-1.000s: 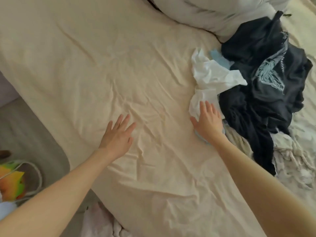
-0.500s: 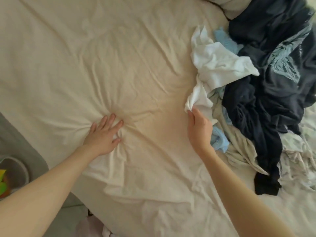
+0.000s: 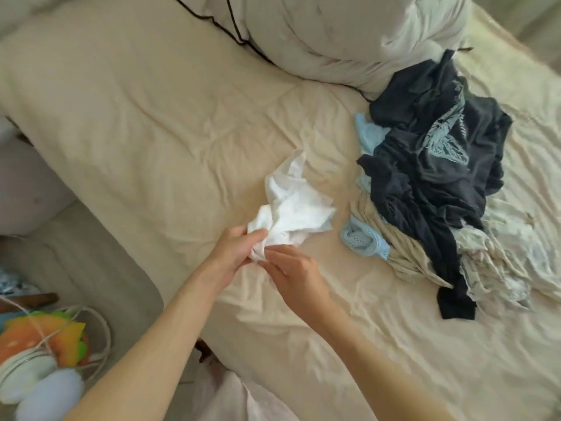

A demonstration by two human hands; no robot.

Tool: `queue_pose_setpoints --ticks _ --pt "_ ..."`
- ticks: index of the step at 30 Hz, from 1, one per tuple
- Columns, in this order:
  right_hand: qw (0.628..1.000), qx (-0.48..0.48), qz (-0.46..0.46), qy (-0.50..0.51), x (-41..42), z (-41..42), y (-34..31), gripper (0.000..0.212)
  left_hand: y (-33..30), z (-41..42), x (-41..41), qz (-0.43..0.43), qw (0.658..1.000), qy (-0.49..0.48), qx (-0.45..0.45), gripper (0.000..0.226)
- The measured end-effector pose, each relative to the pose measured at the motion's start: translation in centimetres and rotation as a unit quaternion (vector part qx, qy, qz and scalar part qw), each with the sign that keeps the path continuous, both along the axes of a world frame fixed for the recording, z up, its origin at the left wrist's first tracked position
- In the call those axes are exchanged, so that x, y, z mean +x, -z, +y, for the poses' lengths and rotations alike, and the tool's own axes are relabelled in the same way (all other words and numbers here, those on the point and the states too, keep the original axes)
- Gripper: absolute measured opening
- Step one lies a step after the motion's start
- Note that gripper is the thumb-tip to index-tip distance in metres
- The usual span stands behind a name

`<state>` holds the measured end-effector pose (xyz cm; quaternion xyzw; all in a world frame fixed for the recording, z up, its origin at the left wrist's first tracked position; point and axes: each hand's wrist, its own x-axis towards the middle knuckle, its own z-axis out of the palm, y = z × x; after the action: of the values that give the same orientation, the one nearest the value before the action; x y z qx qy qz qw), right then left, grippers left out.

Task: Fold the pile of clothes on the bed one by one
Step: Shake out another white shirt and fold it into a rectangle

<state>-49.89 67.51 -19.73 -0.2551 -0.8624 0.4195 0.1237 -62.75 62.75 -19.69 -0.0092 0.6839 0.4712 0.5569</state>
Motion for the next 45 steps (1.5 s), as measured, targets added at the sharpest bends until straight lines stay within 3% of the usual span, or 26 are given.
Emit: queue_pose_setpoints --ticks 2,7,11,14,17,19,21,24,29,32,36,41,45 --pt "1.0 -0.022 0.002 0.014 -0.3 -0.7 -2.5 0.027 -2.9 -1.5 -0.9 0.046 0.999 -0.008 -0.002 0.011" --pt "0.99 -0.108 0.014 0.088 -1.2 -1.3 -9.9 0.016 -11.1 -4.3 -3.2 0.105 0.992 0.016 0.068 0.019" --pt "0.985 -0.134 0.034 0.103 -4.5 0.8 -18.3 0.032 -16.7 -5.6 -4.4 0.244 0.95 0.094 0.169 0.016" --pt "0.99 -0.107 0.053 0.08 -6.9 1.3 -24.1 0.031 -19.3 -6.5 -4.5 0.294 0.917 0.171 0.207 0.049" --pt "0.987 -0.082 0.102 0.091 -8.5 1.6 -28.7 0.036 -19.8 -7.4 -4.8 0.437 0.877 0.155 0.129 0.054" --pt "0.981 -0.074 0.141 0.106 -9.2 2.1 -31.5 0.043 -20.1 -8.1 -5.6 0.504 0.851 0.12 0.091 0.029" --pt "0.977 -0.059 0.156 0.129 -9.6 3.2 -33.8 0.041 -21.1 -8.7 -7.1 0.512 0.845 0.102 0.114 0.006" --pt "0.974 -0.046 0.151 0.163 -9.7 5.3 -36.2 0.035 -24.8 -8.9 -9.7 0.515 0.835 0.118 0.154 0.029" --pt "0.968 -0.047 0.172 0.175 -9.3 7.3 -38.8 0.017 -30.4 -8.2 -12.1 0.441 0.844 0.2 0.229 0.003" --pt "0.971 -0.038 0.186 0.142 -9.2 7.4 -40.2 0.022 -30.2 -7.9 -12.0 0.392 0.854 0.235 0.248 0.016" --pt "0.975 -0.039 0.202 0.079 -9.5 6.2 -41.5 0.019 -25.9 -6.8 -10.9 0.395 0.862 0.228 0.224 0.053" --pt "0.973 -0.01 0.229 0.042 -10.0 5.1 -42.2 0.014 -21.9 -4.3 -9.3 0.488 0.849 0.108 0.171 0.036" --pt "0.959 -0.021 0.273 0.077 -9.5 5.7 -42.8 0.009 -22.9 -2.3 -8.2 0.425 0.869 0.115 0.227 0.063"
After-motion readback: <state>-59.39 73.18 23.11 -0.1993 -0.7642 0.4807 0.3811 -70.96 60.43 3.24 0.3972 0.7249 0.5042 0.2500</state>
